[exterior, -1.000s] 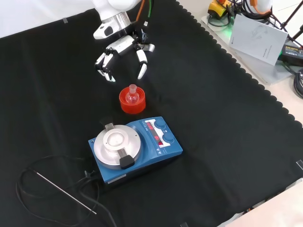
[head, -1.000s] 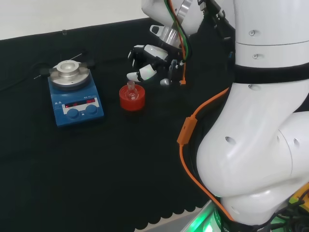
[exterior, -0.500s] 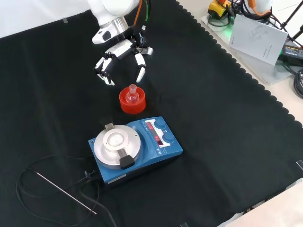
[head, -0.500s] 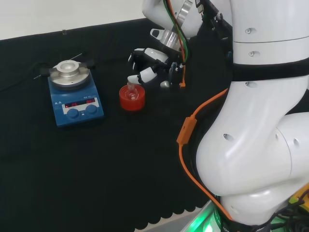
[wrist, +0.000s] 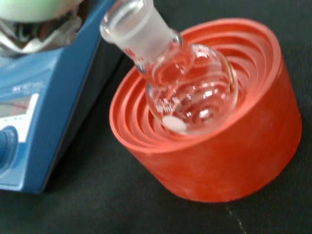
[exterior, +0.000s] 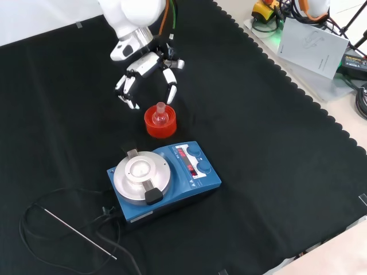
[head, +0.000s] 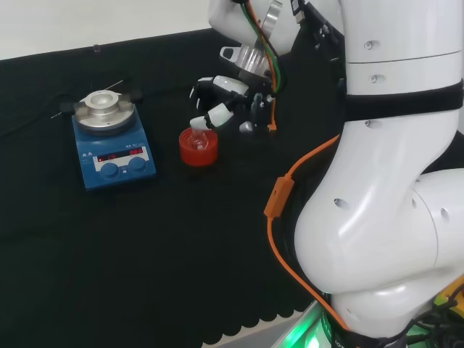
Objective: Pick up the round-bottom flask.
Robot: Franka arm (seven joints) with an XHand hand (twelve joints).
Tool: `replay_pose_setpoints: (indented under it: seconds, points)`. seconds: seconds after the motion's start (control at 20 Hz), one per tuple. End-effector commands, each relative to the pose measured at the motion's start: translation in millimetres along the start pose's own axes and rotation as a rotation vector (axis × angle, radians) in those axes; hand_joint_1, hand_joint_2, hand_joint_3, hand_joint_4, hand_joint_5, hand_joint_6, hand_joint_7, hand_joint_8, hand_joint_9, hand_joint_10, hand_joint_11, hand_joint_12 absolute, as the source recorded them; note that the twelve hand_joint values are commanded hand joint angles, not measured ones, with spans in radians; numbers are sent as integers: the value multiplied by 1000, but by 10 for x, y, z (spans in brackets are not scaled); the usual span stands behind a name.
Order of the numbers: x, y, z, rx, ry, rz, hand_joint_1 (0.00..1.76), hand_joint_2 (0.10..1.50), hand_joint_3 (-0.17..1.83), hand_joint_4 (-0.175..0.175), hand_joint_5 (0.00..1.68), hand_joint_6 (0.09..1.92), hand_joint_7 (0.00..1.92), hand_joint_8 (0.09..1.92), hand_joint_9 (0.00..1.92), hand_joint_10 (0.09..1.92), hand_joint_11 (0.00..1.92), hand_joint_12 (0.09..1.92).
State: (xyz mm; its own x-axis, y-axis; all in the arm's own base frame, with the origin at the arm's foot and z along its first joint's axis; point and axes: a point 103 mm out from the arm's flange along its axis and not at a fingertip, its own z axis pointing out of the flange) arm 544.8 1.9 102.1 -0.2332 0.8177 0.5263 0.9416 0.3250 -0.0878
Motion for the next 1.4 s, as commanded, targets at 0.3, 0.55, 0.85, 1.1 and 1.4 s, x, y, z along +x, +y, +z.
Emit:
replay_pose_setpoints:
  seconds: [0.3, 0.55, 0.85, 1.1, 1.4]
  points:
    - [18, 138, 176, 118, -44, 1, 821, 360, 804, -124, 281, 932, 551, 961, 564, 961, 145, 1514]
    - [0, 104, 133, 135, -63, 17, 786, 351, 798, -124, 245, 858, 479, 973, 505, 980, 129, 1519]
    - [13, -24, 41, 93, -93, 27, 797, 351, 797, -130, 275, 845, 507, 973, 522, 977, 146, 1516]
    - [-5, -117, 12, 77, -93, 38, 809, 352, 798, -131, 290, 847, 527, 968, 538, 972, 160, 1512]
    - [1, -150, 4, 75, -96, 44, 817, 352, 799, -131, 297, 850, 541, 965, 551, 967, 165, 1510]
